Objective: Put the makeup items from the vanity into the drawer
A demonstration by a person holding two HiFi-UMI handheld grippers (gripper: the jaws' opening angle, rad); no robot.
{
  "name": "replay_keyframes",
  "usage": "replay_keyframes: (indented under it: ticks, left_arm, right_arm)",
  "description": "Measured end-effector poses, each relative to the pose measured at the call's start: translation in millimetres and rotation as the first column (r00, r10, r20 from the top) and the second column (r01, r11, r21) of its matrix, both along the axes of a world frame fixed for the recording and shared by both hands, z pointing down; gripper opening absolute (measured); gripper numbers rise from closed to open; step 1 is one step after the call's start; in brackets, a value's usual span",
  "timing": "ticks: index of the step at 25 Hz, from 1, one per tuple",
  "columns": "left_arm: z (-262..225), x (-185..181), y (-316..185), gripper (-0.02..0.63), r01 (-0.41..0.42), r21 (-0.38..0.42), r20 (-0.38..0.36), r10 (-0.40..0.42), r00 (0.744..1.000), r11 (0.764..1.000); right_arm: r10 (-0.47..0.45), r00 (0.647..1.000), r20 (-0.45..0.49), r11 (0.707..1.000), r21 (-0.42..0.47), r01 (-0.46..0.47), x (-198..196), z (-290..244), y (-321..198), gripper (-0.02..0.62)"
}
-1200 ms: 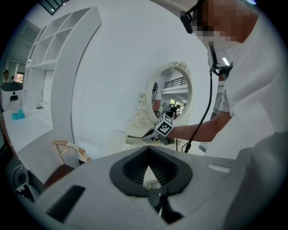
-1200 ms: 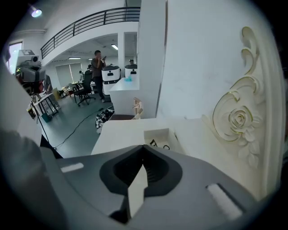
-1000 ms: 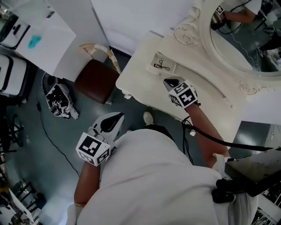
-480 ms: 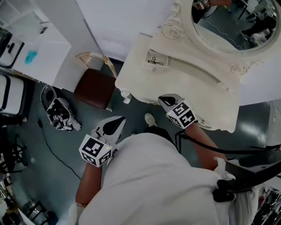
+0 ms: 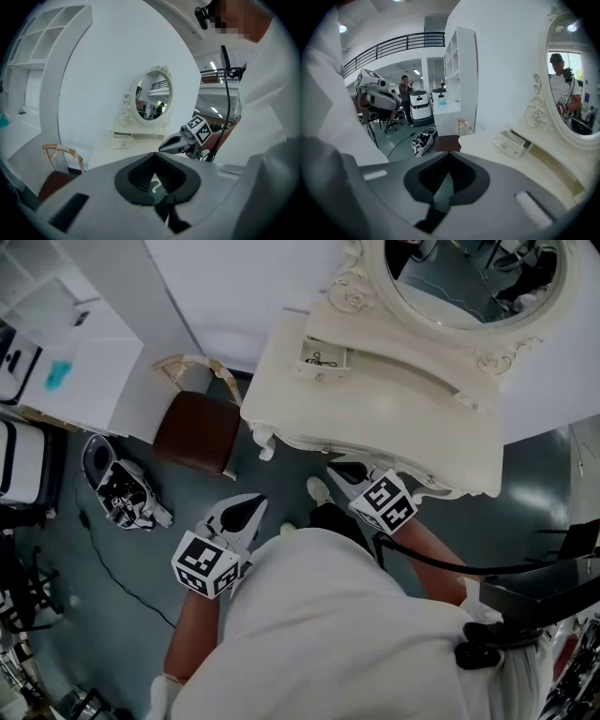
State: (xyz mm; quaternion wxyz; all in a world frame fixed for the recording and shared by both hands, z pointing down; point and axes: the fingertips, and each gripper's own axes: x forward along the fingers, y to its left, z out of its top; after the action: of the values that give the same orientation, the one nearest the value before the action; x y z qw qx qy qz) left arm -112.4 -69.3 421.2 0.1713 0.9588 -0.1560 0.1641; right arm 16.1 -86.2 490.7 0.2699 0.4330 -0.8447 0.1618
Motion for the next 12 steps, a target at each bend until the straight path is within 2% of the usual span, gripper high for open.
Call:
replay_keyframes:
  ticks: [12]
  left_arm:
    - [11,-23,25,0.002,-0.006,-0.005,0.0,0.006,1.0,1.0]
  right_arm:
    - [-0.037,0.999,-0.01,0.999,0.033,0.037,-40,-8,28,0.001]
